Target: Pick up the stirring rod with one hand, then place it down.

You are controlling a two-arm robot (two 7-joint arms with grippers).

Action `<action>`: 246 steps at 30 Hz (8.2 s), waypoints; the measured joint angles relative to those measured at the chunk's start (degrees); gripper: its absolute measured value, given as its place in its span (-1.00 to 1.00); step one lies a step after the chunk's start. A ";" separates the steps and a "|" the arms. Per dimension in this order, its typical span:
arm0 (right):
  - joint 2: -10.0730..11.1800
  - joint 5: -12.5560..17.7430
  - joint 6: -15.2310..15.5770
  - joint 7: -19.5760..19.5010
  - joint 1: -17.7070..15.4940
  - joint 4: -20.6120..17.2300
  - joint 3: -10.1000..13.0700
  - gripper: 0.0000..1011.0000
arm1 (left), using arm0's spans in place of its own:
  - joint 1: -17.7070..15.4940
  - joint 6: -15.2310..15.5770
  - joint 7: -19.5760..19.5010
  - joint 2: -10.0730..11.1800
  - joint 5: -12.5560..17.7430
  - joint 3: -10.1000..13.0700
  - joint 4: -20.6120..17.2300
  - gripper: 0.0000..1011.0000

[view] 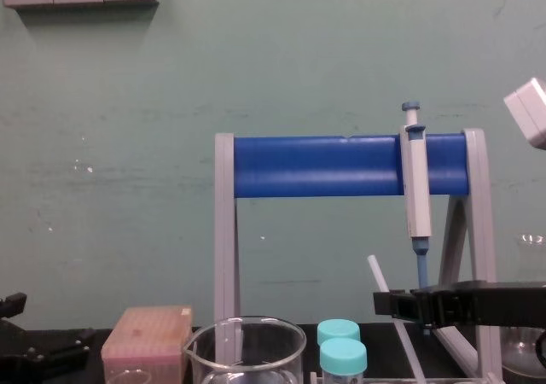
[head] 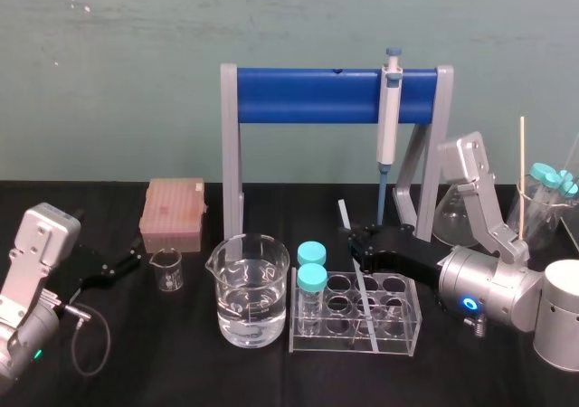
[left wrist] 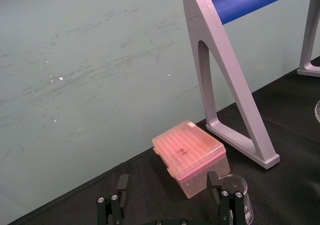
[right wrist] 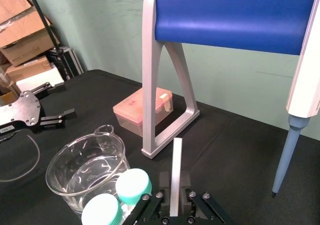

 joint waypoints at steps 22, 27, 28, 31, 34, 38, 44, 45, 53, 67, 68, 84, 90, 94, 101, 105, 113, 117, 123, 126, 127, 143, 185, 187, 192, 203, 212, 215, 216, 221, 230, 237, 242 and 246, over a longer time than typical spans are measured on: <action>-0.47 -1.94 -16.44 2.82 -6.22 -4.49 3.64 -0.87 | 0.00 0.00 0.00 0.00 0.00 0.00 0.00 0.98; 0.33 -1.71 -21.47 4.36 -9.99 -8.70 5.77 -0.86 | 0.00 0.00 0.00 0.00 0.00 0.00 0.00 0.98; 0.47 -1.83 -22.12 4.43 -10.35 -9.36 6.09 -0.87 | 0.00 0.00 0.00 0.00 0.00 0.00 0.00 0.98; 0.72 -2.05 -24.42 4.55 -11.09 -11.83 7.83 -0.86 | 0.00 0.00 0.00 0.00 0.00 0.00 0.00 0.98; 0.52 -2.09 -25.99 4.52 -11.07 -13.53 9.50 -0.86 | 0.00 0.00 0.00 0.00 0.00 0.00 0.00 0.98; 0.18 -2.05 -27.28 4.49 -10.64 -15.19 11.31 -0.86 | 0.00 0.00 0.00 0.00 0.00 0.00 0.00 0.98; -0.03 -2.15 -27.90 4.49 -10.53 -16.66 12.91 -0.86 | 0.00 0.00 0.00 0.00 0.00 0.00 0.00 0.98; -0.02 -2.16 -27.90 4.49 -10.60 -16.79 13.01 -0.87 | 0.00 0.00 0.00 0.00 0.00 0.00 0.00 0.98; 0.05 -2.11 -27.14 4.50 -11.33 -17.66 13.65 -0.87 | 0.00 0.00 0.00 0.00 0.00 0.00 0.00 0.98; 0.20 -2.24 -26.26 4.93 -11.43 -17.54 13.47 -0.87 | 0.00 0.00 0.00 0.00 0.00 0.00 0.00 0.98; 0.21 -2.26 -26.24 4.98 -11.39 -17.45 13.42 -0.86 | 0.00 0.00 0.00 0.00 0.00 0.00 0.00 0.98; 0.50 -2.21 -25.61 5.68 -10.34 -15.98 12.82 -0.87 | 0.00 0.00 0.00 0.00 0.00 0.00 0.00 0.98; 0.71 -1.98 -25.46 5.72 -10.29 -15.74 12.78 -0.86 | 0.00 0.00 0.00 0.00 0.00 0.00 0.00 0.98; 0.82 -1.89 -25.46 5.76 -10.32 -15.69 12.84 -0.87 | 0.00 0.00 0.00 0.00 0.00 0.00 0.00 0.98; 1.03 -1.77 -25.61 5.86 -10.47 -15.55 12.99 -0.86 | 0.00 0.00 0.00 0.00 0.00 0.00 0.00 0.98; 1.15 -1.81 -25.66 5.87 -10.55 -15.52 13.05 -0.87 | 0.00 0.00 0.00 0.00 0.00 0.00 0.00 0.98; 1.20 -1.88 -25.80 5.84 -10.61 -15.49 13.09 -0.87 | 0.00 0.00 0.00 0.00 0.00 0.00 0.00 0.98; 1.20 -1.96 -25.81 5.83 -10.61 -15.48 13.11 -0.86 | 0.00 0.00 0.00 0.00 0.00 0.00 0.00 0.98; 1.22 -2.00 -25.82 5.83 -10.81 -15.49 13.22 -0.86 | 0.00 0.00 0.00 0.00 0.00 0.00 0.00 0.98; 1.24 -1.99 -25.83 5.82 -10.88 -15.54 13.27 -0.86 | 0.00 0.00 0.00 0.00 0.00 0.00 0.00 0.98; 1.24 -1.99 -25.84 5.82 -10.91 -15.57 13.29 -0.87 | 0.00 0.00 0.00 0.00 0.00 0.00 0.00 0.98; 1.95 0.48 -25.51 8.47 -11.26 -14.75 13.13 -0.86 | 0.00 0.00 0.00 0.00 0.00 0.00 0.00 0.98; -0.82 2.66 -27.19 16.56 -4.85 5.29 4.52 -0.87 | 0.00 0.00 0.00 0.00 0.00 0.00 0.00 0.98; -0.72 2.55 -26.70 16.55 -5.20 5.30 4.22 -0.87 | 0.00 0.00 0.00 0.00 0.00 0.00 0.00 0.98; -0.38 2.00 -26.03 15.84 -5.85 5.27 3.86 -0.86 | 0.00 0.00 0.00 0.00 0.00 0.00 0.00 0.98; -0.34 0.82 -26.10 14.48 -6.28 5.48 4.05 -0.86 | 0.00 0.00 0.00 0.00 0.00 0.00 0.00 0.98; -0.67 0.26 -26.01 13.64 -6.93 5.39 4.26 -0.87 | 0.00 0.00 0.00 0.00 0.00 0.00 0.00 0.98; -0.80 0.13 -25.82 13.37 -7.15 5.35 4.34 -0.87 | 0.00 0.00 0.00 0.00 0.00 0.00 0.00 0.98; -0.84 0.11 -25.80 13.30 -7.20 5.34 4.36 -0.87 | 0.00 0.00 0.00 0.00 0.00 0.00 0.00 0.98; -1.09 -0.11 -25.67 12.57 -7.55 5.10 4.66 -0.86 | 0.00 0.00 0.00 0.00 0.00 0.00 0.00 0.98; -1.10 -0.67 -25.63 11.95 -7.76 4.85 4.80 -0.86 | 0.00 0.00 0.00 0.00 0.00 0.00 0.00 0.98; -1.09 -0.57 -25.63 12.01 -7.74 4.86 4.79 -0.82 | 0.00 0.00 0.00 0.00 0.00 0.00 0.00 0.98; -1.09 -0.51 -25.64 12.07 -7.71 4.86 4.77 -0.56 | 0.00 0.00 0.00 0.00 0.00 0.00 0.00 0.98; -1.09 -0.49 -25.64 12.12 -7.70 4.87 4.77 -0.35 | 0.00 0.00 0.00 0.00 0.00 0.00 0.00 0.98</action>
